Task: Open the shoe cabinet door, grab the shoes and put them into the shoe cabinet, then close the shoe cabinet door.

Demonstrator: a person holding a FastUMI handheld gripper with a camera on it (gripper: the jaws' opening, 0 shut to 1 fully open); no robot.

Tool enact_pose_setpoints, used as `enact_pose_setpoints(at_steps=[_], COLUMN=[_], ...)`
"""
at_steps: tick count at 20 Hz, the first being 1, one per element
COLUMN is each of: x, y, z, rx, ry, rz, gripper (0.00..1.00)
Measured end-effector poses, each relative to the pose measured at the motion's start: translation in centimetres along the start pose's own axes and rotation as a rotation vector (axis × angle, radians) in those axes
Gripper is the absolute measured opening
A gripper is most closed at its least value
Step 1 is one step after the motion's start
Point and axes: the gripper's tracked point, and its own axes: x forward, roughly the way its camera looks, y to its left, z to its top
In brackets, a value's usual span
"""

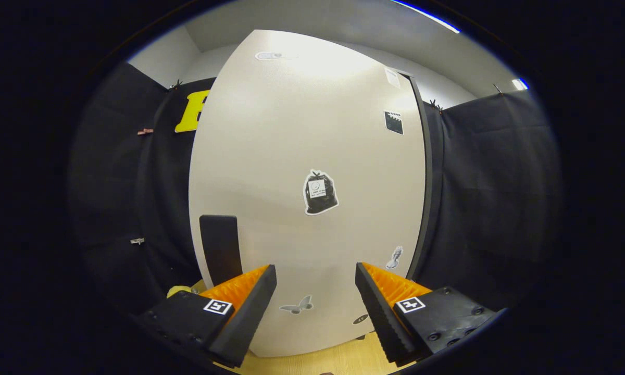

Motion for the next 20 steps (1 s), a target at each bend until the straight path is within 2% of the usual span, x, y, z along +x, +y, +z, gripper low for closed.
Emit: enact_pose_setpoints(at_steps=[5, 9, 14, 20], x=[-1.9, -3.4, -5.1, -7.1], y=[-0.4, -0.8, -1.4, -2.9], z=[-0.9, -1.0, -1.7, -1.7], rx=[0.021, 0.005, 0.019, 0.058], ry=[-0.005, -0.027, -0.018, -0.023], rz=[0.065, 0.087, 0.068, 0.007], gripper=[0.98, 0.98, 0.98, 0.98])
